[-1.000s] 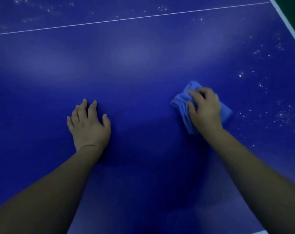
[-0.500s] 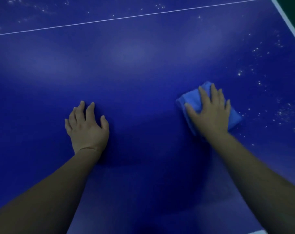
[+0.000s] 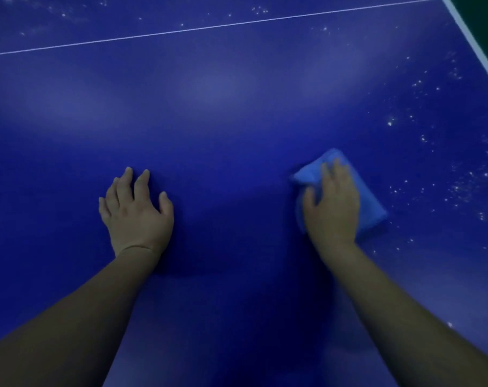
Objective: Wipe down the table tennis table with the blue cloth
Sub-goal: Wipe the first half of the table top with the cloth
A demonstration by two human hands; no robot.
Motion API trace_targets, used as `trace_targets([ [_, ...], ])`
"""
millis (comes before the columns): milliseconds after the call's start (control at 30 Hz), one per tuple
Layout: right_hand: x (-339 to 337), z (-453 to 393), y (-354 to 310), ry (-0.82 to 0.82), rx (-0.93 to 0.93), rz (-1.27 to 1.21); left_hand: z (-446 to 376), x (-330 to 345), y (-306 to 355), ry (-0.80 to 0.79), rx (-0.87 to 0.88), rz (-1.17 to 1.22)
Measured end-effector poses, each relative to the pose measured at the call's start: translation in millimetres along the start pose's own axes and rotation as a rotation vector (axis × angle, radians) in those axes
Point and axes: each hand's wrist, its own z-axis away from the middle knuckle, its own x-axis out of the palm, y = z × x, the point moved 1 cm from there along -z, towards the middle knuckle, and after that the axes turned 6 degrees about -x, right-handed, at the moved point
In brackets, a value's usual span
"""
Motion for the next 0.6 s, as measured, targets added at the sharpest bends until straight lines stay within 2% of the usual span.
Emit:
trace_targets([
  [67,11,14,-27,-0.078,-0.219,-0.021,0,0,-1,0.004,0.006,0.0],
  [133,13,-17,-35,-0.111,-0.338,-0.023,0,1,-1,0.006,0.009,0.004],
  [200,11,-64,-19,-0.107,-0.286,0.039,0,1,-2,0.008,0.002,0.008],
  [267,0,-95,15,-0.05,-0.124,0.072,-1,1,-2,0.012,0.002,0.008],
  [333,-13,-82,38,0.037,0.017,0.044,-1,1,-1,0.015,0.005,0.004],
  [400,-15,-36,33,0.088,0.048,0.03,-1,-1,-1,0.016,0.007,-0.001],
  [500,2,32,-10,-0.009,-0.137,-0.027,0,-1,0,0.016,0.011,-0.002],
  [600,8,16,-30,-0.105,-0.387,-0.062,2,0,0,0.028,0.023,-0.018],
])
